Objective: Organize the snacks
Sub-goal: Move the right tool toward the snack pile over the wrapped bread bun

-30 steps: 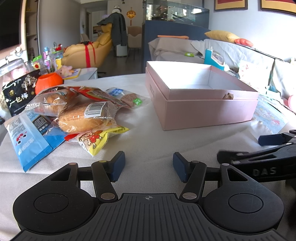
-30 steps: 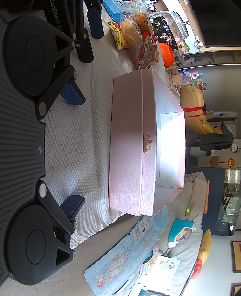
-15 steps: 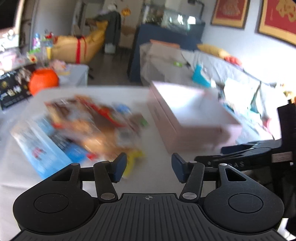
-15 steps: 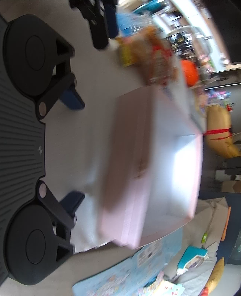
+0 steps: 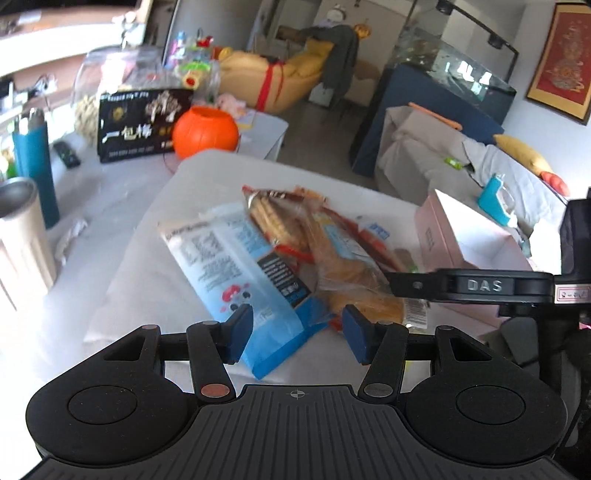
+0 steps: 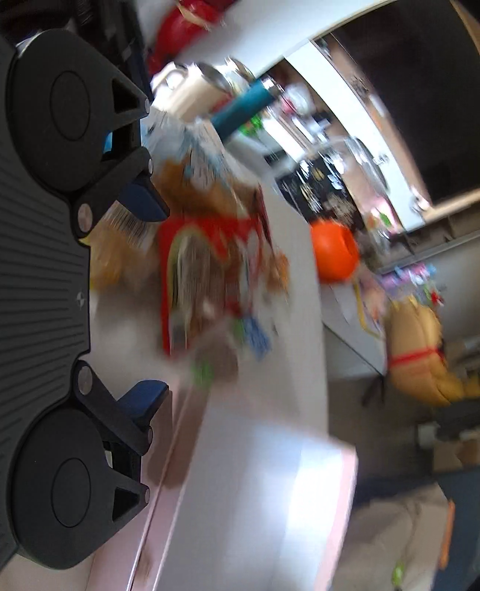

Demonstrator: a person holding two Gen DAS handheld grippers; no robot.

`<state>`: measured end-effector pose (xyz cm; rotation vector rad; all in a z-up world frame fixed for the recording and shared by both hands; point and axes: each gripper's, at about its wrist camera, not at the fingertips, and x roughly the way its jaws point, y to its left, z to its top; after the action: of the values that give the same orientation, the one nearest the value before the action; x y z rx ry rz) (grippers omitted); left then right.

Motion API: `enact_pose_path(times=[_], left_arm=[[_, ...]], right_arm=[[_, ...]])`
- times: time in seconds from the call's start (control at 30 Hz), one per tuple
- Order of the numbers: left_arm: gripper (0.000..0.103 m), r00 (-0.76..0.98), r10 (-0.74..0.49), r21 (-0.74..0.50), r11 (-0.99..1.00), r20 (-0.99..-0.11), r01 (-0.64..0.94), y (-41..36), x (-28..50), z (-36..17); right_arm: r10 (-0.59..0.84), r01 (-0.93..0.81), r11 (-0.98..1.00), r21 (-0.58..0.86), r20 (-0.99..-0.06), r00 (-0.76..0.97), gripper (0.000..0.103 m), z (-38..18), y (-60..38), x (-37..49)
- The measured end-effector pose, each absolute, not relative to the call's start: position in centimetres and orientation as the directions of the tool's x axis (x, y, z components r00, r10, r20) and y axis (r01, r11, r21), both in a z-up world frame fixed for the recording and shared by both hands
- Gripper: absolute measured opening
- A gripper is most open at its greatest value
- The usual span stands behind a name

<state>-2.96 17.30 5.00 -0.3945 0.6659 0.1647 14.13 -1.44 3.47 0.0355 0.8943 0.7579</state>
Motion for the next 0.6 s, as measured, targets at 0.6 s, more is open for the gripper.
enact_pose_path(times=[0.6], left_arm=[[0.059, 0.772, -0.321, -0.443, 0.895, -0.549, 0.057, 11.9, -0.6, 3.9]], right_arm=[[0.444, -0.600, 0.798, 0.057, -0.728, 0.522, 0.061, 3.4, -9.3, 6.7]])
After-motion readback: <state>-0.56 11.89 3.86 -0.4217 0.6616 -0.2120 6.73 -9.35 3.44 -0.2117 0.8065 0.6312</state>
